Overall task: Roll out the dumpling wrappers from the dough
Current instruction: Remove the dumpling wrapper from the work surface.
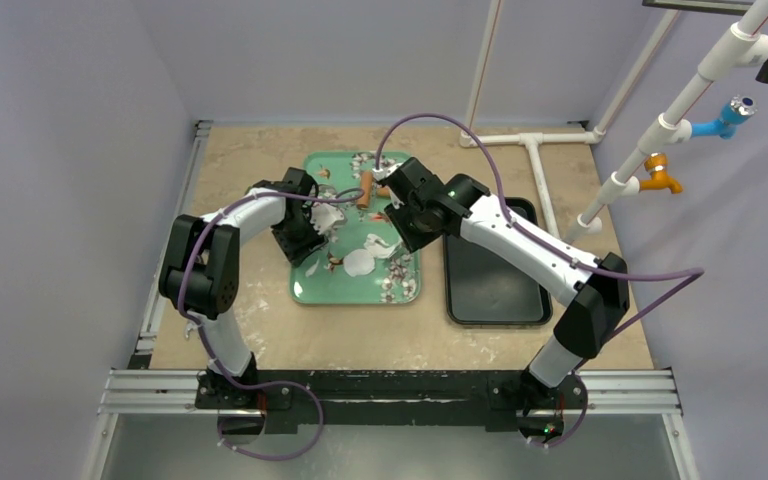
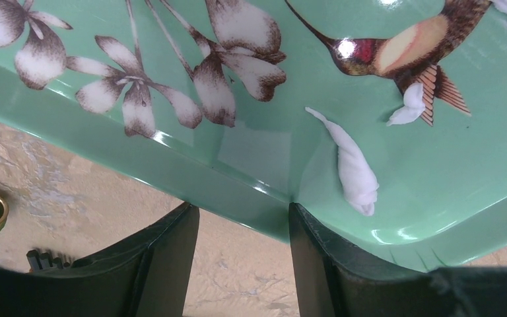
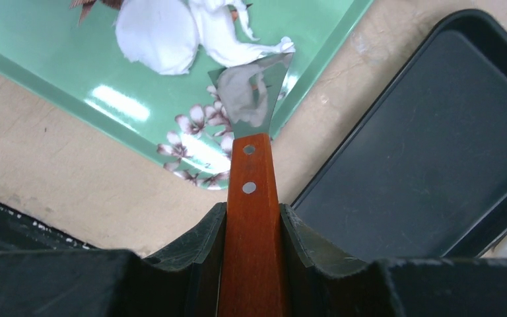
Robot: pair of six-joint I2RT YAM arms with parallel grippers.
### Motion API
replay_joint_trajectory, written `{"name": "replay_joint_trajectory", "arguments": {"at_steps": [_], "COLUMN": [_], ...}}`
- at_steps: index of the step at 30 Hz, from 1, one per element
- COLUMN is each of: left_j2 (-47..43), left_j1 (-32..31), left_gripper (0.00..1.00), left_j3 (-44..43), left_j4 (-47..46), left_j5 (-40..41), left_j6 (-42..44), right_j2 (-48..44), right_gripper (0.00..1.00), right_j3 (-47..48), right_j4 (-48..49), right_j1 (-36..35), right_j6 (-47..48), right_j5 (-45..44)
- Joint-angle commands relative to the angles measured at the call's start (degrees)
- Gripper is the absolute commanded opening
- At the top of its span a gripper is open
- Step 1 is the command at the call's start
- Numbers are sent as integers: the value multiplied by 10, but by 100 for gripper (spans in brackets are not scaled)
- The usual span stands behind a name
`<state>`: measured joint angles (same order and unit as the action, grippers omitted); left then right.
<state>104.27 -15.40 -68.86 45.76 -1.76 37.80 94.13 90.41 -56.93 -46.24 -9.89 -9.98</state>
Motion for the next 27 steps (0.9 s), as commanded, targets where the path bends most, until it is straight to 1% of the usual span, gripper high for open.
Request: {"name": "replay_joint_trajectory", "arguments": {"at_steps": [1, 12, 19, 21, 27], "left_j2": [-5, -6, -9, -9, -10], "left_j1": [6, 6, 6, 5, 5], "left_gripper": [52, 52, 52, 52, 52], "left_j3": [8, 11, 14, 14, 15], "left_j4": [2, 0, -3, -5, -5], "left_j5": [31, 31, 31, 30, 30], "left_j6": [17, 16, 16, 16, 16], "right_j2": [1, -1, 0, -5, -15], "right_gripper": [0, 0, 0, 0, 0], "right_j3": [-2, -45, -48, -62, -88], "right_j4": [71, 181, 220, 249, 285], "right_j1": [14, 17, 17, 17, 17], "right_j6": [10, 2, 1, -1, 1], "right_j5": [-68, -71, -98, -102, -75]}}
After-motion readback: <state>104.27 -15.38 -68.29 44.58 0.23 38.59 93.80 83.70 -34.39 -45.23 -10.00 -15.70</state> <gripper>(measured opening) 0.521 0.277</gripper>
